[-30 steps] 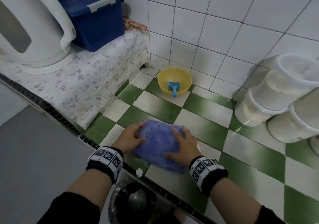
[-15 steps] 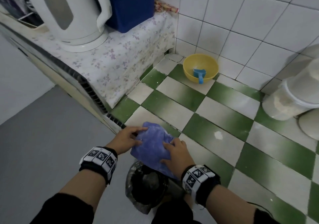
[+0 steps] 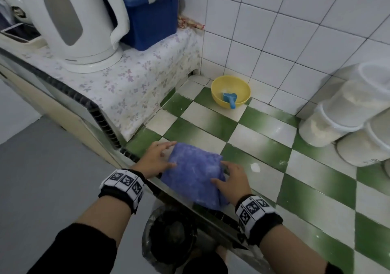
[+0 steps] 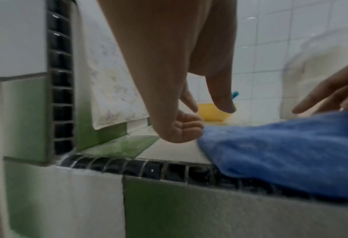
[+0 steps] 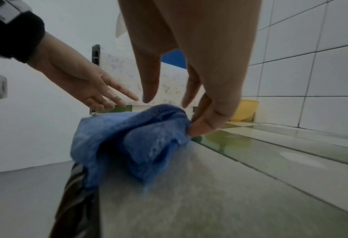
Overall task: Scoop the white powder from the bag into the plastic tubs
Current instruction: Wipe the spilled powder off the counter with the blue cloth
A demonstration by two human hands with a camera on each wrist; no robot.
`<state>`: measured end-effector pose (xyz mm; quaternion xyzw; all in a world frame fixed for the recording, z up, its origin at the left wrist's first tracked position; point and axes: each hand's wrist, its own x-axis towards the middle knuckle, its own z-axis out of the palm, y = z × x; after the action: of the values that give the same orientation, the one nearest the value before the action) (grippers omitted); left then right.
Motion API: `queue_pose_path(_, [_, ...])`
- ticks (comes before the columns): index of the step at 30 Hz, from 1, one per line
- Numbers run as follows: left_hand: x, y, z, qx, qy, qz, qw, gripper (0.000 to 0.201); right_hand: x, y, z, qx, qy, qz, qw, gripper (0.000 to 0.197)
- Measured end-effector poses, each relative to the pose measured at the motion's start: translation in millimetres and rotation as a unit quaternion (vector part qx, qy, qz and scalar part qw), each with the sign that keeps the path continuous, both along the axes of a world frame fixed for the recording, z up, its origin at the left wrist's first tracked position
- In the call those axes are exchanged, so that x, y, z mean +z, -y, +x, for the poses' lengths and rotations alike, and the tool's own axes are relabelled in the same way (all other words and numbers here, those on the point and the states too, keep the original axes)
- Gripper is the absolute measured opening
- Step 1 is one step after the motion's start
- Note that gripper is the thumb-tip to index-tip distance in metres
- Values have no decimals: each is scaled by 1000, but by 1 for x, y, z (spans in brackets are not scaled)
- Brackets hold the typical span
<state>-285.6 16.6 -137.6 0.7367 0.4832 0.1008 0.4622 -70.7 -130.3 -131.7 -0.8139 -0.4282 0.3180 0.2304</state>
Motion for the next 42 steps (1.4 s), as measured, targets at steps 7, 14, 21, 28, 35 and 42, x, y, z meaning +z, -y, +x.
queue_pose_path(7, [-19, -27, 11, -193, -135, 111, 966, 79, -2, -6, 1, 55, 2, -92, 994, 58])
queue_pose_path(14, [-11, -26, 20, -187, -127, 77, 971, 32, 3, -12, 1, 2, -26, -25, 999, 15])
queue_pose_path(21, [30, -40, 24, -78, 20, -247, 966, 26, 8, -8, 22, -101, -238, 61, 964, 15])
queue_pose_path(28, [-2, -31, 38, -96, -166, -109, 975, 36, -22, -8, 31, -23, -10, -61, 998, 24])
queue_pose_path(35, [-11, -6, 22, -29, -84, 6, 996, 25, -18, 5, 18, 58, 18, 47, 997, 41])
queue_pose_path(42, [-13, 5, 9, 53, 33, -94, 994, 31, -19, 12, 6, -54, -147, 54, 986, 17])
